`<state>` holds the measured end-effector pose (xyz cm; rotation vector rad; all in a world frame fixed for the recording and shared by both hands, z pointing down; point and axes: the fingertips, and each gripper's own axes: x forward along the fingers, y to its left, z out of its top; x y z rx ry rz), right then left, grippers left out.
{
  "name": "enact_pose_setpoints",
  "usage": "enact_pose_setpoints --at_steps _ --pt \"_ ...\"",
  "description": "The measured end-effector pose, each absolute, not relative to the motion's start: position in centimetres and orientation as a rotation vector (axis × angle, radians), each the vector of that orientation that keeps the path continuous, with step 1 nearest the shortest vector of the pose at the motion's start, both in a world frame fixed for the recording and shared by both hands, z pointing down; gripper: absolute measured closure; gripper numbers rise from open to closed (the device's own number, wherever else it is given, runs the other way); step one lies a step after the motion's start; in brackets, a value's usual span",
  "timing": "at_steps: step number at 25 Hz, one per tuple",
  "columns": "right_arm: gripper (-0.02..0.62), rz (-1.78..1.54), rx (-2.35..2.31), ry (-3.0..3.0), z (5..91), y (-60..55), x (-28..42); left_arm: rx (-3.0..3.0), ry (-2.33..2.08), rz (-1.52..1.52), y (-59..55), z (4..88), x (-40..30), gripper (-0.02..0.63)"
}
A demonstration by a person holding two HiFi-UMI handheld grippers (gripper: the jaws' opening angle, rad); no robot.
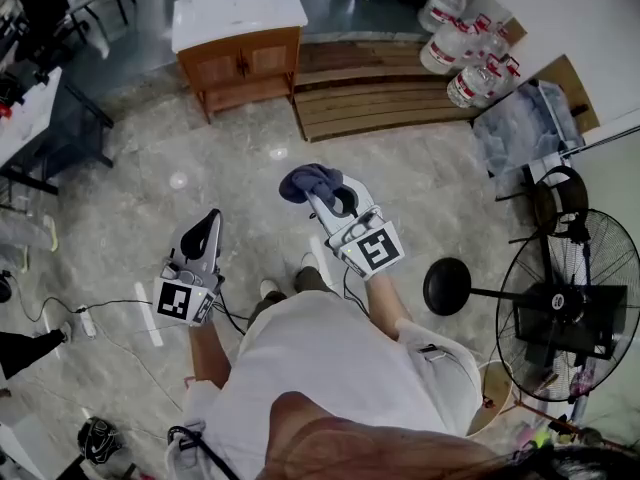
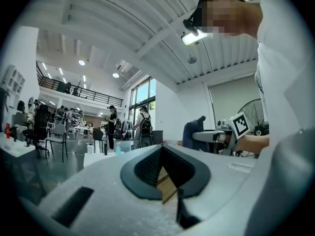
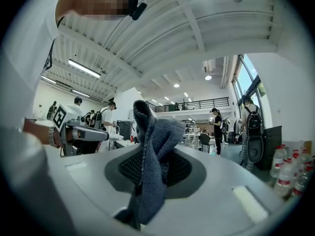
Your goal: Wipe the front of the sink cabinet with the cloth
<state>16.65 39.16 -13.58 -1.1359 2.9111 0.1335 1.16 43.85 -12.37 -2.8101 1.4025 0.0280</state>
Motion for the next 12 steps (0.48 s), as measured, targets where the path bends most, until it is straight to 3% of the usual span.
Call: enact_pose_setpoints --at_steps 12 --pt "0.497 0.069 -1.199 2.910 -12.8 38.1 16.5 -2.811 1.352 -0.005 43.0 -12.6 1.1 0.603"
